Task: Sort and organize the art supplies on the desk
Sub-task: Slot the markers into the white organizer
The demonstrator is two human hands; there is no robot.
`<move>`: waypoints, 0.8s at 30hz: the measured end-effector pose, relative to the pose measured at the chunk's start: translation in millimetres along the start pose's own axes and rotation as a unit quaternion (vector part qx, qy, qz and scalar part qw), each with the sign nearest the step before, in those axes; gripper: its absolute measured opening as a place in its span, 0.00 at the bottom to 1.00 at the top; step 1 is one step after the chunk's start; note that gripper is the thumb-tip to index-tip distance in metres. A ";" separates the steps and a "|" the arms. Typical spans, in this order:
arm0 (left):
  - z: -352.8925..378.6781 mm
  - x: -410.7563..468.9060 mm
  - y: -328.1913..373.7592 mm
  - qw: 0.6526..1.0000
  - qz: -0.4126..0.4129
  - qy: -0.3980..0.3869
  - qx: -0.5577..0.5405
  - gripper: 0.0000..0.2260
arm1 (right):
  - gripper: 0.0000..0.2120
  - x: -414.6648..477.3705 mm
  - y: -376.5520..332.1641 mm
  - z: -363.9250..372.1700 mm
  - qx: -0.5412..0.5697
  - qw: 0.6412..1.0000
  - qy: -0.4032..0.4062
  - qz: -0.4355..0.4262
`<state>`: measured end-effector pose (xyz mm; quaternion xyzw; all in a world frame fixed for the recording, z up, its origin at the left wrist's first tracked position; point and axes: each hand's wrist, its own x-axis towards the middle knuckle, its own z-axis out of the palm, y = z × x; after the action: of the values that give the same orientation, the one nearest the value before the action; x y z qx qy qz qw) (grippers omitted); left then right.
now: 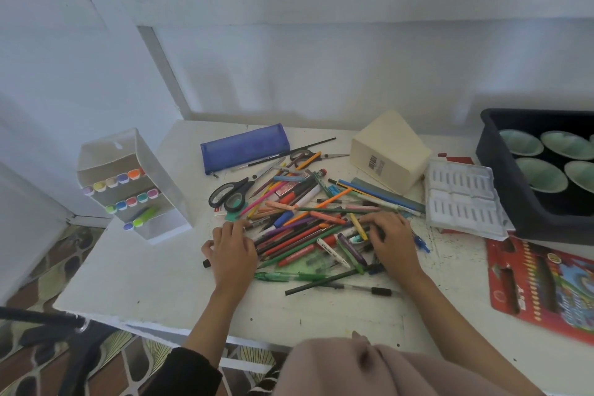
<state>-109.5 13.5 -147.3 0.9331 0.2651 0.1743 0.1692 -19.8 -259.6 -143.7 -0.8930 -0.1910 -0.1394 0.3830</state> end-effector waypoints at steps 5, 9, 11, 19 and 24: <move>-0.3 -0.3 0.2 1.000 -0.001 0.003 -0.001 0.10 | 0.13 0.4 1.2 1.0 0.001 1.000 -0.002 0.002; 0.1 -0.4 -0.7 1.000 0.000 0.002 -0.003 0.10 | 0.13 -0.4 1.5 1.1 0.002 1.000 -0.002 0.009; 0.0 -0.4 -0.4 1.000 0.000 0.002 -0.005 0.10 | 0.13 -0.3 1.4 1.0 0.003 1.000 0.002 0.007; -0.8 0.3 -0.1 1.000 0.001 -0.007 -0.003 0.10 | 0.12 -0.6 1.7 0.8 0.009 1.000 0.011 0.006; -0.1 -0.1 -0.9 1.000 0.000 -0.010 0.002 0.10 | 0.12 -1.5 2.3 0.4 0.007 1.000 0.006 0.009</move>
<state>-110.0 14.2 -147.6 0.9352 0.2633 0.1644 0.1704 -20.0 -261.1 -146.0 -0.8914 -0.1815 -0.1397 0.3912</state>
